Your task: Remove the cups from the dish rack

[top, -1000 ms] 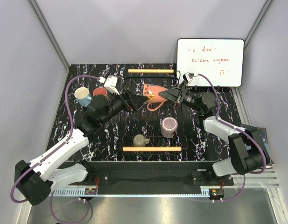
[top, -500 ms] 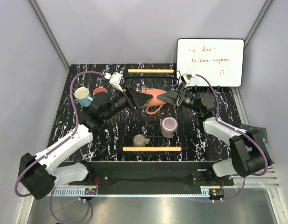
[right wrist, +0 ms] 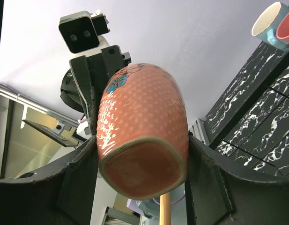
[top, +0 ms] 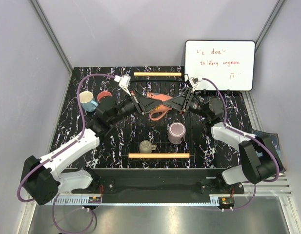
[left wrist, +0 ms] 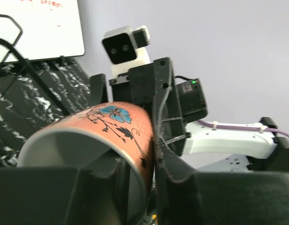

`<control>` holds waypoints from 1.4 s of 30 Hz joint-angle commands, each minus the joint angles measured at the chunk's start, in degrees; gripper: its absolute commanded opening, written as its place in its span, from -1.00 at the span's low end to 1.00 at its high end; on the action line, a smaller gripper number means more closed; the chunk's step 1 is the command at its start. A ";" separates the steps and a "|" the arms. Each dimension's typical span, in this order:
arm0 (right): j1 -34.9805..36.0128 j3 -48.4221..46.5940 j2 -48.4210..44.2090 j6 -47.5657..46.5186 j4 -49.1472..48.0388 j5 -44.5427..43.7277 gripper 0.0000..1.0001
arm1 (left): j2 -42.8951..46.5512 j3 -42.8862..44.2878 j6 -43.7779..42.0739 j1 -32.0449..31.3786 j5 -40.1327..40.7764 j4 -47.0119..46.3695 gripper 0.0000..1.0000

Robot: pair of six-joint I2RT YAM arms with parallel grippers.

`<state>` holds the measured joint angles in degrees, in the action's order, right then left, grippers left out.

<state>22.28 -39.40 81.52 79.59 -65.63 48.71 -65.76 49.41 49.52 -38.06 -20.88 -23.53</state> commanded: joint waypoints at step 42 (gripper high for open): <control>2.50 -7.54 -22.54 -35.56 56.04 -16.27 0.89 | 0.39 37.60 -26.59 10.71 46.27 64.27 -1.00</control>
<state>24.45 -44.88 59.55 47.05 -13.54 35.40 -62.06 83.35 24.80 -32.27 17.02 33.01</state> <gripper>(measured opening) 0.948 0.194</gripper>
